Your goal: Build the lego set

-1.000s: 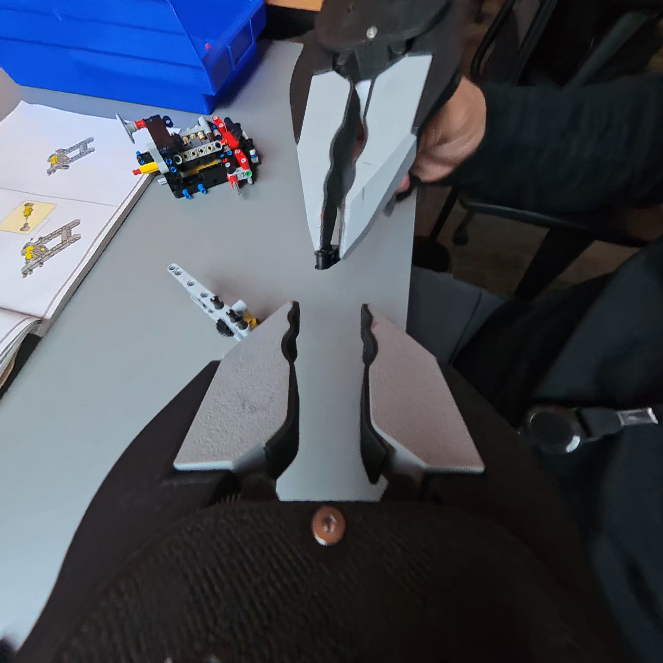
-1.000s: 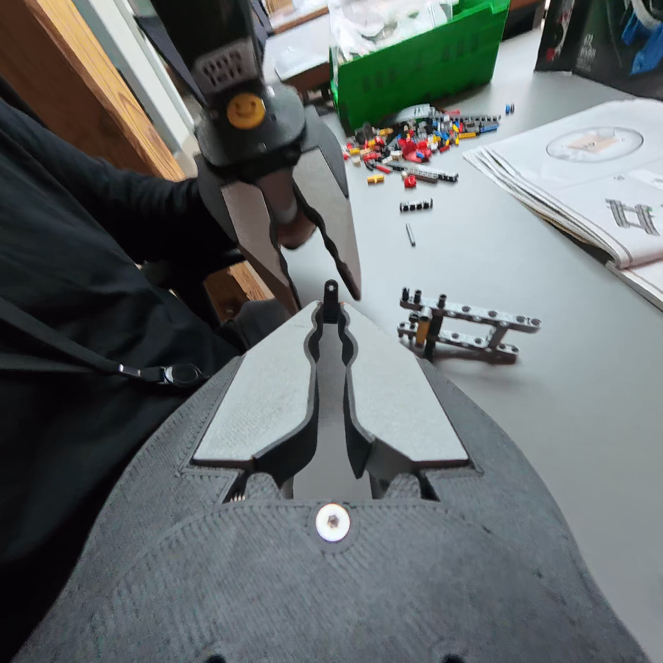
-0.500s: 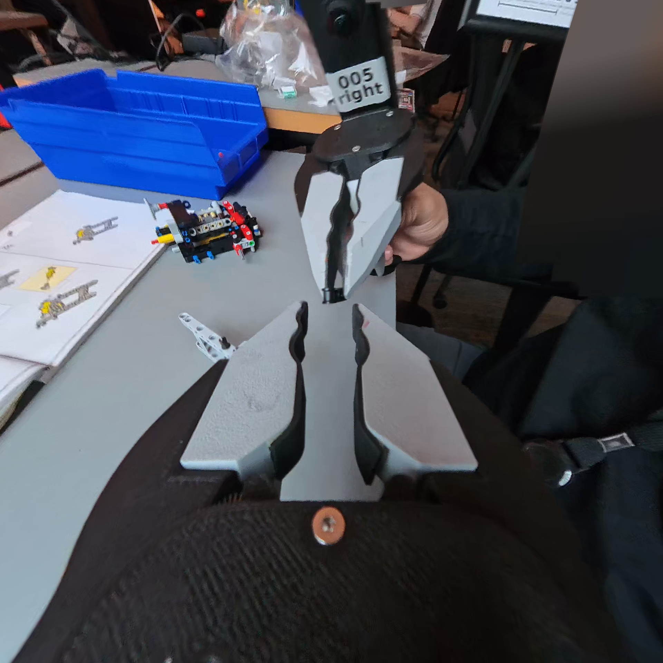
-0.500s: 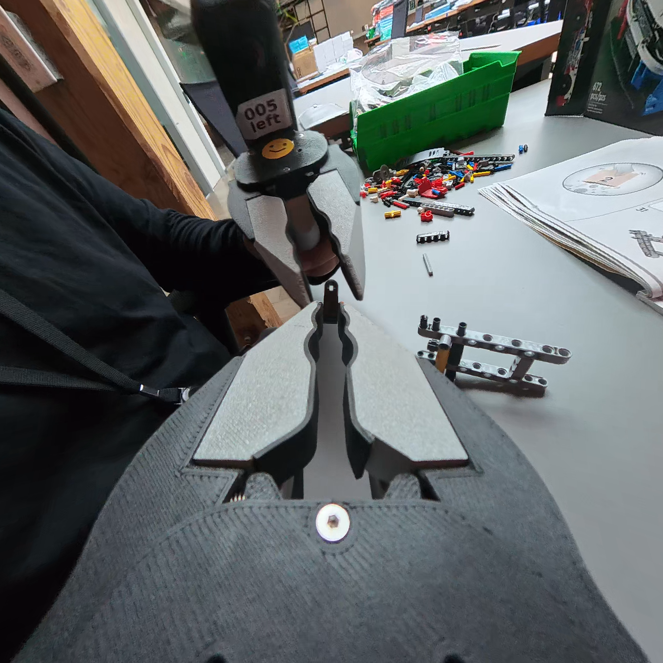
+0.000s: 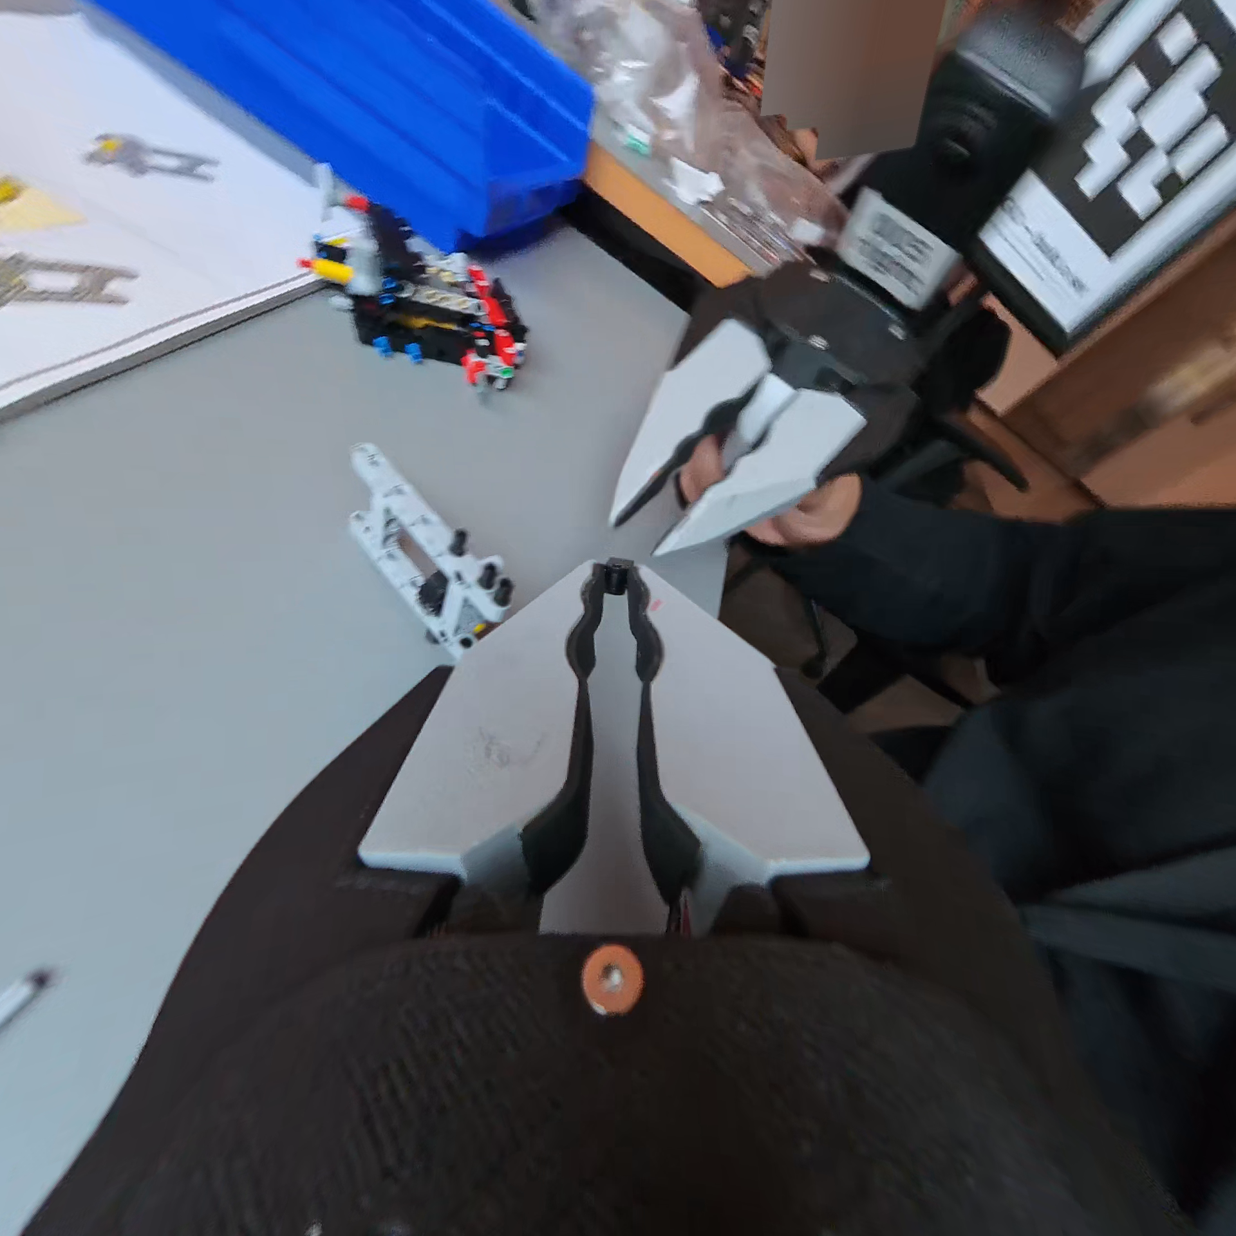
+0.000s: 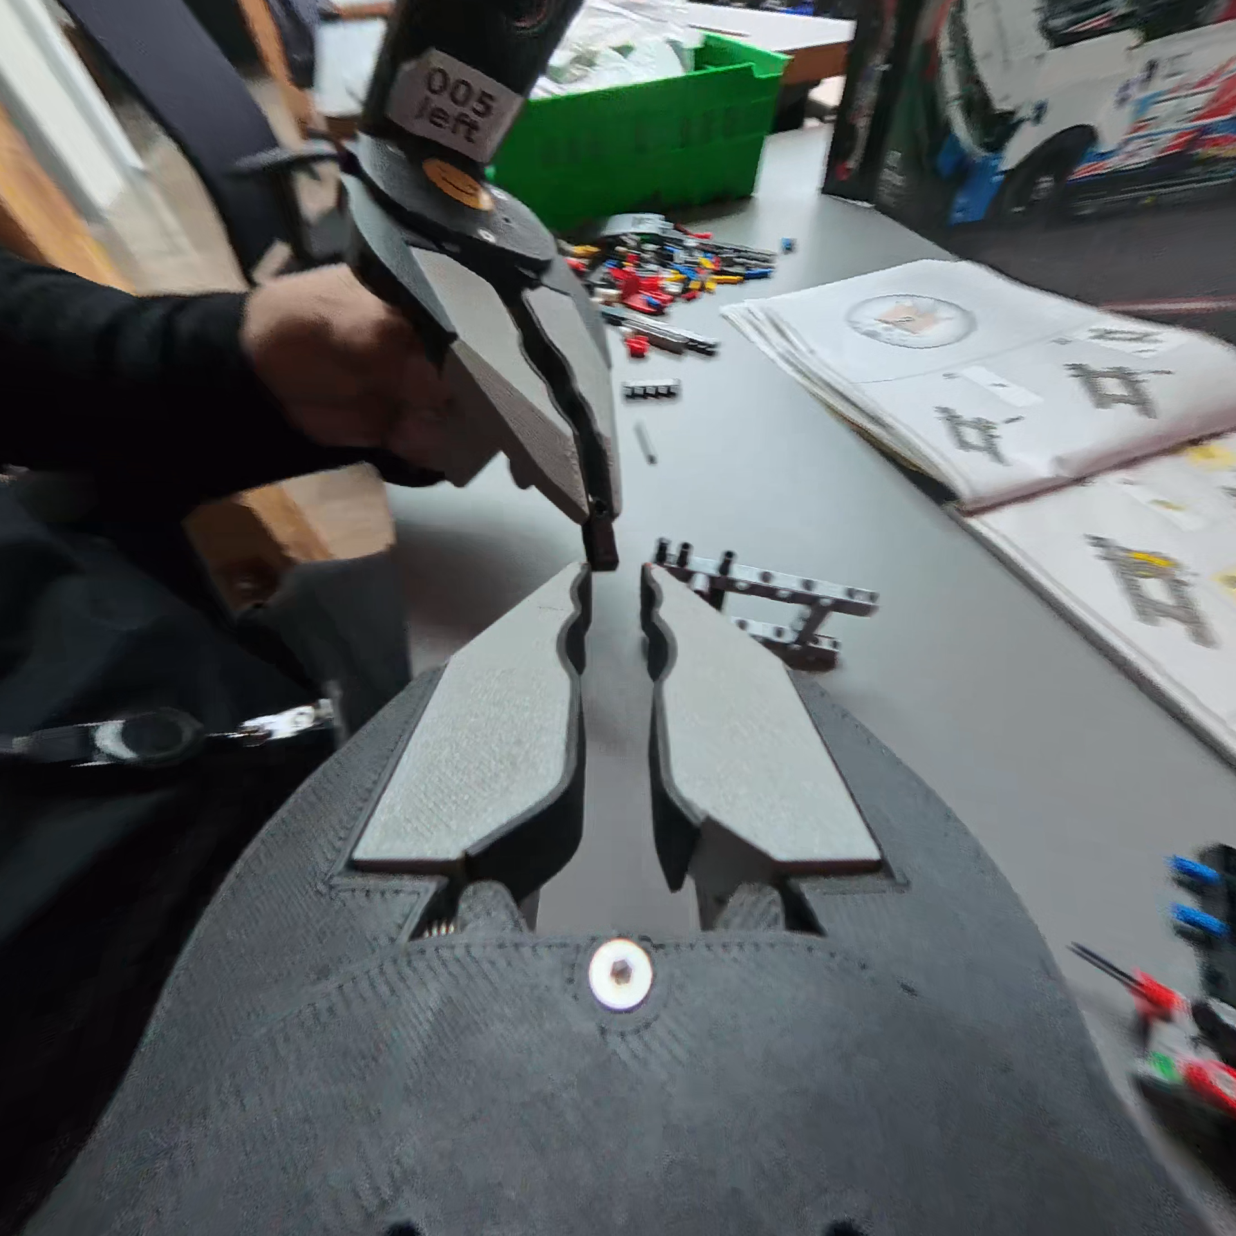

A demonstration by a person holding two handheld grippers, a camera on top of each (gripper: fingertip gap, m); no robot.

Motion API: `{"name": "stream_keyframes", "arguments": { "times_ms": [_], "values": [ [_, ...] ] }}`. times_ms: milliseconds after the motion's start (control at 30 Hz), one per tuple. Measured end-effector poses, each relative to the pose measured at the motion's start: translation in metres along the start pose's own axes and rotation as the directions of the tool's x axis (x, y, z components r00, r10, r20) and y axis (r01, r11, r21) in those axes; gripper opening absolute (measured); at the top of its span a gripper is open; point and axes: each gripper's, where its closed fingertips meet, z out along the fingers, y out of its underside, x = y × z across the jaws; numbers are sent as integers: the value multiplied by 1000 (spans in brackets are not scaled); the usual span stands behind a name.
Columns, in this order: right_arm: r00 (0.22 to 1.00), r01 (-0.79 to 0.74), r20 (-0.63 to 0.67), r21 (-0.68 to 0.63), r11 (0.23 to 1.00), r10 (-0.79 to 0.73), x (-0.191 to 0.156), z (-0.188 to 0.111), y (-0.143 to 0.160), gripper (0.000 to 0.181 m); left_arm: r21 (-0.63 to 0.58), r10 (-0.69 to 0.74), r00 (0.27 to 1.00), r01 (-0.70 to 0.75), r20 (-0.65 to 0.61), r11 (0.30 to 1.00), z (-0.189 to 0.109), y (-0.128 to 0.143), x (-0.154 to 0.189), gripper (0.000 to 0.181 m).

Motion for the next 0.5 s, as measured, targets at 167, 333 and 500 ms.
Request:
{"name": "stream_keyframes", "arguments": {
  "times_ms": [167, 333, 500],
  "values": [
    [923, 267, -252, -124, 956, -291, 3, 2, -1, 18, 64, -173, 985, 171, 25, 983, -4, -3, -17, 4],
    [832, 401, -304, -248, 882, -464, -3, 18, 3, 13, 50, -215, 977, 214, 14, 976, 2, 2, -14, 4],
    [811, 399, -350, -254, 881, -468, 3, 18, 1, 3, 57, -198, 979, 196, 41, 979, 4, 0, -11, 4]
  ]
}}
